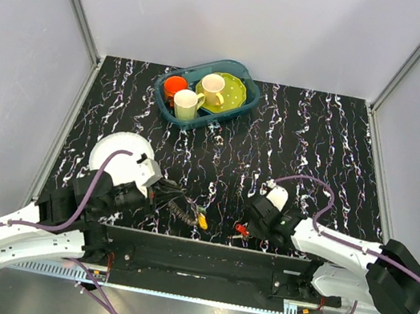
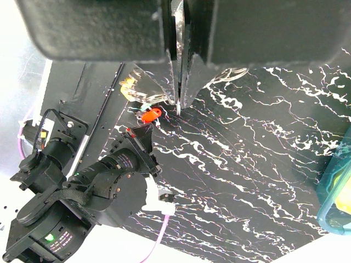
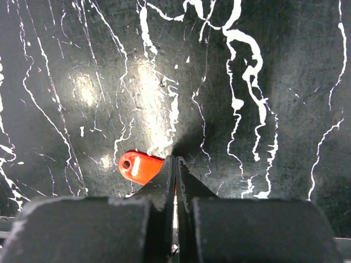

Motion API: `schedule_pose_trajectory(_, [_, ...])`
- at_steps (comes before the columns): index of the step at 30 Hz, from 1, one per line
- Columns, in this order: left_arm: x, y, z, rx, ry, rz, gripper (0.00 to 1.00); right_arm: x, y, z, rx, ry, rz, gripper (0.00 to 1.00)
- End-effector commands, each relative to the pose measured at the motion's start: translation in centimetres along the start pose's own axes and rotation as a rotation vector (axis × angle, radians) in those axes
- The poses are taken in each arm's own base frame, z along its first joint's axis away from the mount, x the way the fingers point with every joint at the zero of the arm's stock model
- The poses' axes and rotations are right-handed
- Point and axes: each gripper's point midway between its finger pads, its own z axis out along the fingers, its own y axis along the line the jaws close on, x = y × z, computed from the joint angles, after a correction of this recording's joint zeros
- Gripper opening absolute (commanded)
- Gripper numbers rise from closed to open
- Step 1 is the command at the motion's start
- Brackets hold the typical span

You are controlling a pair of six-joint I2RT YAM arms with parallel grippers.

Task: Remove the keys from the keyring

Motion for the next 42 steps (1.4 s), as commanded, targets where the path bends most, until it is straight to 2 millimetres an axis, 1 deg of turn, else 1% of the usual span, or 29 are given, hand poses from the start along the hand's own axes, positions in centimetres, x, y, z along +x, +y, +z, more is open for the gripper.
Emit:
schedule_pose_trajectory(1, [-2.5,0.2,-0.4,-0.012,-0.092,0.003,0.00,-1.9,-0.2,-0.6,0.033,-0.083,-0.005,0.00])
schedule_pose_trajectory(4, [-2.5,0.2,-0.5,-0.015,-0.095,0.002,0.00,-3.7,0.3,-1.3,0.027,-0.148,-0.001,0.00])
schedule_pose_trajectory(6, [-2.5,0.3,-0.6,-0.018,-0.095,0.002,0.00,-4.3,0.5,-1.8,0.030,-0.162,0.007,0.00])
schedule_pose_trajectory(9, [-2.5,0.4,-0.7,-0.022,-0.099,0.002,0.00,-4.9,0.0,-2.2,0.042,-0.184,0.033,0.00])
schedule_pose_trajectory(13, [-2.6,0.3,-0.7,-0.019,-0.104,0.006,0.00,-7.3,-0.6,-2.6,0.052,-0.218,0.070,0.00])
schedule_pose_trajectory(14, [-2.6,0.4,-0.6,-0.019,-0.100,0.006,0.00,-7.6,-0.6,-2.7,0.049,-0.211,0.077,0.00])
schedule_pose_trajectory(15, [-2.6,0.4,-0.6,-0.020,-0.098,0.006,0.00,-7.8,-0.3,-3.2,0.035,-0.207,0.090,0.02])
schedule_pose_trajectory(16, [-2.5,0.3,-0.6,-0.015,-0.096,0.007,0.00,-7.5,0.1,-3.4,0.015,-0.178,0.101,0.09])
schedule_pose_trajectory(17, [-2.6,0.3,-0.6,-0.015,-0.096,0.005,0.00,-6.8,0.1,-3.7,0.012,-0.141,0.105,0.17])
schedule_pose_trajectory(18, [-2.6,0.3,-0.6,-0.017,-0.097,0.005,0.00,-6.3,0.4,-4.0,-0.010,-0.112,0.125,0.30])
schedule_pose_trajectory(19, [-2.5,0.3,-0.6,-0.017,-0.095,0.005,0.00,-5.1,1.0,-4.3,-0.046,-0.047,0.130,0.35])
schedule_pose_trajectory(22, [-2.7,0.3,-0.9,-0.019,-0.106,0.004,0.00,-2.9,0.0,-4.7,-0.037,0.037,0.154,0.39])
schedule_pose_trajectory(24, [-2.8,0.3,-0.9,-0.017,-0.112,0.004,0.00,-2.1,-0.7,-4.7,-0.040,0.053,0.171,0.43])
schedule_pose_trajectory(25, [-2.8,0.2,-0.9,-0.012,-0.112,0.006,0.00,-1.9,-0.5,-4.8,-0.052,0.063,0.177,0.44])
schedule_pose_trajectory(28, [-2.8,0.1,-0.8,-0.008,-0.103,0.007,0.00,-1.2,-0.4,-4.8,-0.062,0.091,0.199,0.47])
schedule_pose_trajectory(30, [-2.8,0.2,-0.8,-0.010,-0.105,0.005,0.00,-0.9,-0.4,-4.3,-0.054,0.103,0.195,0.48])
schedule_pose_trajectory(38, [-2.8,0.3,-1.1,-0.015,-0.113,-0.002,0.00,0.3,-1.5,-2.0,0.051,0.143,0.178,0.48])
schedule_pose_trajectory(42, [-3.0,0.3,-1.0,-0.014,-0.118,0.002,0.00,0.3,-0.9,-1.2,0.041,0.143,0.188,0.46])
